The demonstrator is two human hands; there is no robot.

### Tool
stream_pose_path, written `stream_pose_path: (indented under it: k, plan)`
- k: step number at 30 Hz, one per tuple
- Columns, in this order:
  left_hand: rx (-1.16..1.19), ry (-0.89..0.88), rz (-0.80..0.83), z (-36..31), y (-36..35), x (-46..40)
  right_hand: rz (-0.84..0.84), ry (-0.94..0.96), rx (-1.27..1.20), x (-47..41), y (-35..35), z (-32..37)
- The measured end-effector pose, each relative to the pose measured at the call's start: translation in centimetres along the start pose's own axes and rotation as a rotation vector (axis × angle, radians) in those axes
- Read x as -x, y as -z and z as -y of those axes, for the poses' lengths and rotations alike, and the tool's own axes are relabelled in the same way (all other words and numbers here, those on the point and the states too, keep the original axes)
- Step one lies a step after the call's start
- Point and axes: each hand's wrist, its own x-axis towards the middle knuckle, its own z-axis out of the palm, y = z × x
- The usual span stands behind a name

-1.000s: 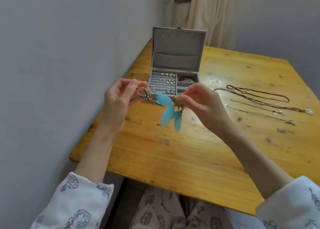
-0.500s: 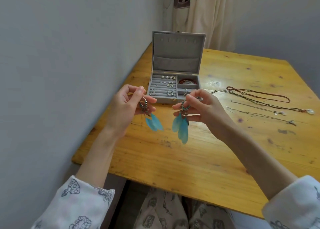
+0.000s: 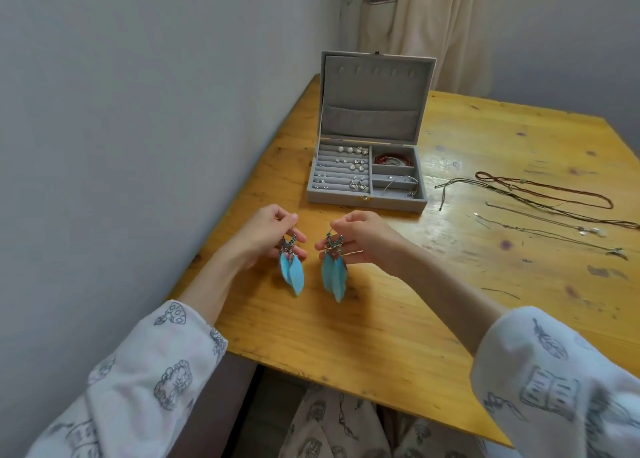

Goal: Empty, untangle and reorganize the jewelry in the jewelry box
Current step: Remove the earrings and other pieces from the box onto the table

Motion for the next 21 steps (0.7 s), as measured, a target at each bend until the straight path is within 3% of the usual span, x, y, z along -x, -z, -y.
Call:
stream_pose_path:
  k: [6, 10, 21]
  plan:
    - [-0.154, -0.149, -0.042, 0.0, -0.1, -1.4, -0.187, 0.119, 0.162, -2.8, -1.0, -0.1]
    - [-0.131, -0.190, -0.112, 0.2, -0.1, -1.9, -0.209, 0.137, 0.234, -3.7, -0.8, -0.3]
    - [-0.311, -0.067, -0.155, -0.7, -0.4, -5.4, -0.301, 0.019, 0.297, -6.6, -0.5, 0.6]
